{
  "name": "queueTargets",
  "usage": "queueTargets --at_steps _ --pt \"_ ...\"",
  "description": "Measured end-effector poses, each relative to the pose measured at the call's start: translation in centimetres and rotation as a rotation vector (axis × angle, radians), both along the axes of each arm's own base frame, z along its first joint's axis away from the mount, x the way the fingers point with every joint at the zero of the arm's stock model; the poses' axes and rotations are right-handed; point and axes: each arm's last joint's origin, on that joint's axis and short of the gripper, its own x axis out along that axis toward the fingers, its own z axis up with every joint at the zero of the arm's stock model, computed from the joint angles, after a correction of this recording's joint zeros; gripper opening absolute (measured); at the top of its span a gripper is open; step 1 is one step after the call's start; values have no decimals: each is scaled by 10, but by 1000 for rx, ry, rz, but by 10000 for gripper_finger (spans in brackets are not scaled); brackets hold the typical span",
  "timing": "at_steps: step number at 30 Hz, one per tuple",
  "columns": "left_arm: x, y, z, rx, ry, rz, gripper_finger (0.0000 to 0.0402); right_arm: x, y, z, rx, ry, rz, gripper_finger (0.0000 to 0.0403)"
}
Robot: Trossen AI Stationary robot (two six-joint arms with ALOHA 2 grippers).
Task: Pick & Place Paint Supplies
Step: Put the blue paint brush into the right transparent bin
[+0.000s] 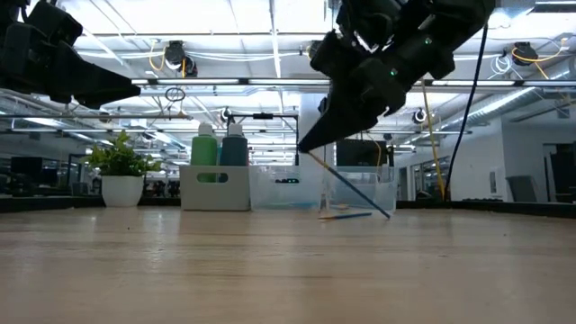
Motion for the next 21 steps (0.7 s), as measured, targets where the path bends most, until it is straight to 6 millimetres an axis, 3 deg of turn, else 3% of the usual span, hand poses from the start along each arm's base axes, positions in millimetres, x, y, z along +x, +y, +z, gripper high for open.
queueTargets --at_steps 21 --pt "0 0 0 0 0 -1 203 -15 0 48 -39 -158 -89 0"
